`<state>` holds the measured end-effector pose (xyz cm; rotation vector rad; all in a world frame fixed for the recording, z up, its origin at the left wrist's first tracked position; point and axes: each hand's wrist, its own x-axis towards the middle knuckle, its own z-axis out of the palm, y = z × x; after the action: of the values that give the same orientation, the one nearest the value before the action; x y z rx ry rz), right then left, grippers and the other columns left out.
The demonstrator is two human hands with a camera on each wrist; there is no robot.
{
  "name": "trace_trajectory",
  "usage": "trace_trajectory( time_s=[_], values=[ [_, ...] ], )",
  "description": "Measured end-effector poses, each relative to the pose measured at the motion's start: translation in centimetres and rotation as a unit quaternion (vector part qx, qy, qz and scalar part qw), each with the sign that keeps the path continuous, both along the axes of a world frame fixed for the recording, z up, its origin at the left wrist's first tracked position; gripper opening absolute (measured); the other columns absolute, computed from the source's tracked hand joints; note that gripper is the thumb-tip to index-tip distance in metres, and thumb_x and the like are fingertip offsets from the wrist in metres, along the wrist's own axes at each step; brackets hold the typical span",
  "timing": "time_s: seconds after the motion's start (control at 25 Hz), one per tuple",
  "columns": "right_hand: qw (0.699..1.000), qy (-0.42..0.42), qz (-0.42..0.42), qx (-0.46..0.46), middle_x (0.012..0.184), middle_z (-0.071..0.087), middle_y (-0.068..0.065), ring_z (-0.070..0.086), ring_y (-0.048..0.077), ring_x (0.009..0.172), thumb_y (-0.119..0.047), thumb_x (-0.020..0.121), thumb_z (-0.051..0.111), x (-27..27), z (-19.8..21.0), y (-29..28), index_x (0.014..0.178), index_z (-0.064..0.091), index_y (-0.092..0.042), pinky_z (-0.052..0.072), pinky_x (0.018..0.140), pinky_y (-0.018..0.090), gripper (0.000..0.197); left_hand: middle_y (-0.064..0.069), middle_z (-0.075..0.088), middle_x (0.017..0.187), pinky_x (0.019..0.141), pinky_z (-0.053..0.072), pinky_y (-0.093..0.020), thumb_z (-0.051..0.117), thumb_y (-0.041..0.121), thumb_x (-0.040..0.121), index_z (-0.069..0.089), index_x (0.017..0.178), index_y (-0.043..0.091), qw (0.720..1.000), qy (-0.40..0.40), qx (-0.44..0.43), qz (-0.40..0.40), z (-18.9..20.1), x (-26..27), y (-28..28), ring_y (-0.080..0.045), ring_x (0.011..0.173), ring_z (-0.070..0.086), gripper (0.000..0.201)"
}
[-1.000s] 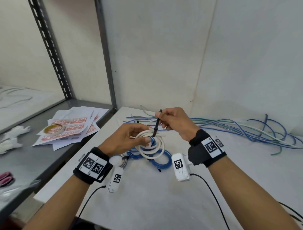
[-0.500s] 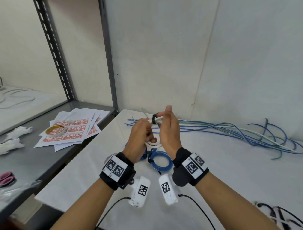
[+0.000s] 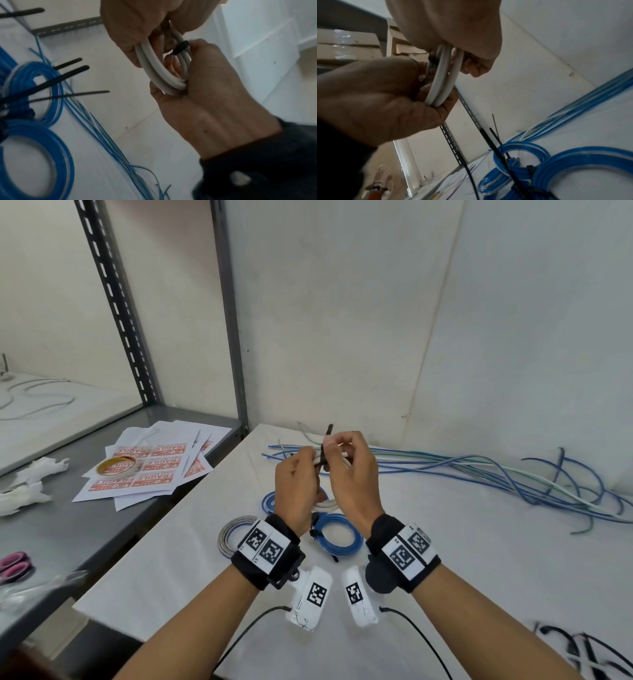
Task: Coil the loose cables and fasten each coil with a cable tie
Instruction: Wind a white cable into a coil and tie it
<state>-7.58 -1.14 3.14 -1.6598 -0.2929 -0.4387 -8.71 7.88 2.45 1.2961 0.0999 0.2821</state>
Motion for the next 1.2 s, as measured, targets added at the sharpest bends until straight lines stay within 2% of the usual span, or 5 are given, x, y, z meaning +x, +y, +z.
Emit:
trace_trajectory(
  time_s=[0.4,0.52,0.64,0.96,1.2],
  values=[
    [0.991,0.086,0.060,0.087,0.079,0.071,-0.005,0.060,-0.002,0.067,-0.018,0.100,0.062,0.9,1.6,-1.5,0.092,0.075,-0.005,0.048,0.071,0.015,0.020,0.004,0.040,0.052,0.050,0.044,-0.047,0.045,0.036,0.090,0.045,0.057,0.019,0.970,-0.109,0.215,0.041,-0.6,0.0,1.8,-0.015,0.049,0.034,0.037],
    [0.992,0.092,0.031,0.080,0.080,0.072,-0.002,0.062,-0.002,0.065,-0.014,0.098,0.065,1.3,2.0,-1.7,0.088,0.075,-0.005,0.047,0.066,0.012,0.017,-0.007,0.065,0.070,0.048,0.042,-0.032,0.049,0.022,0.102,0.074,0.094,0.021,0.974,-0.127,0.190,0.002,0.2,-0.1,1.5,-0.014,0.048,0.041,0.026],
    [0.992,0.096,0.020,0.074,0.084,0.075,0.003,0.067,0.004,0.074,-0.014,0.096,0.068,1.4,2.0,-1.9,0.085,0.075,-0.006,0.050,0.069,0.013,0.016,0.014,0.068,0.067,0.054,0.042,-0.014,0.046,0.009,0.105,0.074,0.102,0.008,0.977,-0.129,0.170,-0.004,0.6,-0.1,1.3,0.002,0.050,0.051,0.028],
    [0.962,0.216,0.039,0.162,0.089,0.074,0.011,0.066,0.028,0.090,-0.009,0.095,0.068,2.0,2.2,-2.0,0.079,0.075,-0.008,0.054,0.099,0.051,0.017,0.012,0.067,0.069,0.055,0.041,-0.014,0.055,0.010,0.102,0.074,0.090,0.006,0.979,-0.142,0.148,0.000,-0.1,0.0,0.5,0.003,0.053,0.052,0.023],
    [0.972,0.189,0.048,0.132,0.093,0.072,0.008,0.054,0.018,0.077,-0.008,0.095,0.066,1.5,2.5,-2.1,0.085,0.076,-0.010,0.053,0.074,0.029,0.014,-0.023,0.070,0.080,0.078,0.054,-0.046,0.075,0.021,0.091,0.071,0.079,-0.002,0.983,-0.141,0.121,0.015,-0.3,0.2,0.6,-0.035,0.075,0.066,0.025]
  ],
)
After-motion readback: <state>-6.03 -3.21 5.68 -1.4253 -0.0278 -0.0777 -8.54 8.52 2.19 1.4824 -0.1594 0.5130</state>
